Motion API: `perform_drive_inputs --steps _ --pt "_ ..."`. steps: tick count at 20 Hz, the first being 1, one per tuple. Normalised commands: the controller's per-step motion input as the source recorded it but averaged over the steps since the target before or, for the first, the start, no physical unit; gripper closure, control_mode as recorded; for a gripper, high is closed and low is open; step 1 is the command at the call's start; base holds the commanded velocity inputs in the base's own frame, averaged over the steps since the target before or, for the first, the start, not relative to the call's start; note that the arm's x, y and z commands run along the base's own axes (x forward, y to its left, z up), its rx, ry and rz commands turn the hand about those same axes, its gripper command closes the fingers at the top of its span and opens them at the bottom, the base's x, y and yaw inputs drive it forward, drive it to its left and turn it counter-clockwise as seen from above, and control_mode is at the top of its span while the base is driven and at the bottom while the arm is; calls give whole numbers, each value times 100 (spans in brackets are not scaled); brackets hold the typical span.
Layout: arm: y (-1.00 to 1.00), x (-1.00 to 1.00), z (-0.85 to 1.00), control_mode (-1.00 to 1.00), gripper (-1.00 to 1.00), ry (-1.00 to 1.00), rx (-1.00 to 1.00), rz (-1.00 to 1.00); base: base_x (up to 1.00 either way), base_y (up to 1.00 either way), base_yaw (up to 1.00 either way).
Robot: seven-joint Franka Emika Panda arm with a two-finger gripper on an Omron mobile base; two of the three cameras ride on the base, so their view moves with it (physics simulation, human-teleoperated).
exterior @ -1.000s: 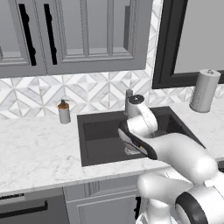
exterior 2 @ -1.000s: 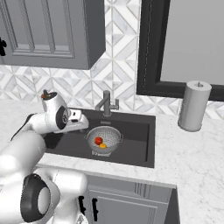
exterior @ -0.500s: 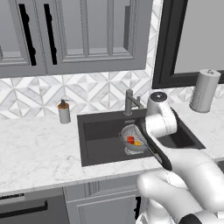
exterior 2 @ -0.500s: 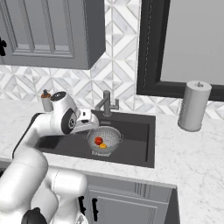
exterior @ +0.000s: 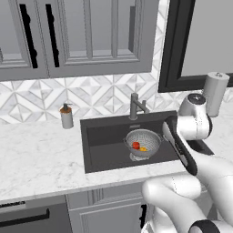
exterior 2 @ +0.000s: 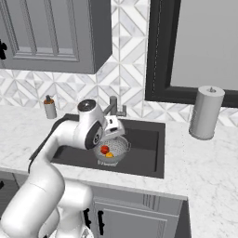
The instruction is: Put the colander in the sink, put the tangerine, apple in the colander, and turn on the sink faucet and pour water over the colander.
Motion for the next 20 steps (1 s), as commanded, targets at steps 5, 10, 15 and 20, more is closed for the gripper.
perform_drive_inputs --steps 5,10,15,20 --pt "-52 15 5 -100 -100 0 4 20 0 0 0" --pt "-38 36 0 -100 -100 0 11 19 0 0 0" --pt "-25 27 3 -100 -100 1 3 17 0 0 0" --pt "-15 29 5 -100 -100 0 1 16 0 0 0"
